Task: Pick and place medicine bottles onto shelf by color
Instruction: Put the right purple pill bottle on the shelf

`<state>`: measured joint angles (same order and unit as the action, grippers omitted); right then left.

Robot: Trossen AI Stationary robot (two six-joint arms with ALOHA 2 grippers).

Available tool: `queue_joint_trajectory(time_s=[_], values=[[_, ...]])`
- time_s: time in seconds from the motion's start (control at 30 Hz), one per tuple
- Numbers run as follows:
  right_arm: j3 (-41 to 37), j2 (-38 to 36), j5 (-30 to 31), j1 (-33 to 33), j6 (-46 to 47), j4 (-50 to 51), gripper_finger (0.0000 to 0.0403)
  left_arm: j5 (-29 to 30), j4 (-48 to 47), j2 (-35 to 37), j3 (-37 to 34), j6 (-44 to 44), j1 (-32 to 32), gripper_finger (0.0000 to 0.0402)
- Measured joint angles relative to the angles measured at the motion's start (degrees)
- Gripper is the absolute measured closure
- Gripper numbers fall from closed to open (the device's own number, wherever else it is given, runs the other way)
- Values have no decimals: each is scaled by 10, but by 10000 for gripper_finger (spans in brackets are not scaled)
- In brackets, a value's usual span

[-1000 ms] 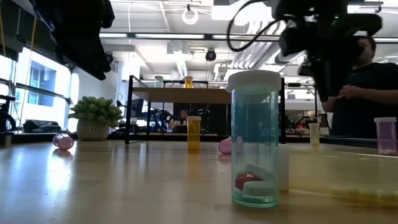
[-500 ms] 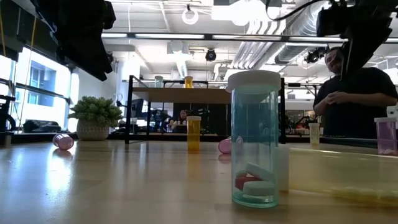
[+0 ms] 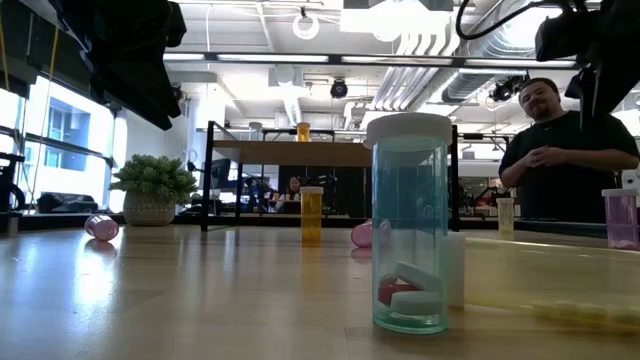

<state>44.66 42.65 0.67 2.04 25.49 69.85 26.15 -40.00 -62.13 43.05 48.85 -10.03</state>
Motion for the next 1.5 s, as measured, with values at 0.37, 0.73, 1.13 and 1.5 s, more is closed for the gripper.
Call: queue_joint_trajectory(time_s=[0.37, 0.73, 1.13, 1.5], values=[[-14, 1, 0, 0, -110, -12, 201, 0, 0, 0, 0, 4, 0, 213], [-76, 1, -22, 0, -97, -35, 201, 1, 0, 0, 0, 4, 0, 213], [-81, 34, -42, 0, -75, -77, 202, 2, 0, 0, 0, 4, 0, 213], [-81, 129, -59, 0, -75, -87, 202, 2, 0, 0, 0, -9, 0, 213]])
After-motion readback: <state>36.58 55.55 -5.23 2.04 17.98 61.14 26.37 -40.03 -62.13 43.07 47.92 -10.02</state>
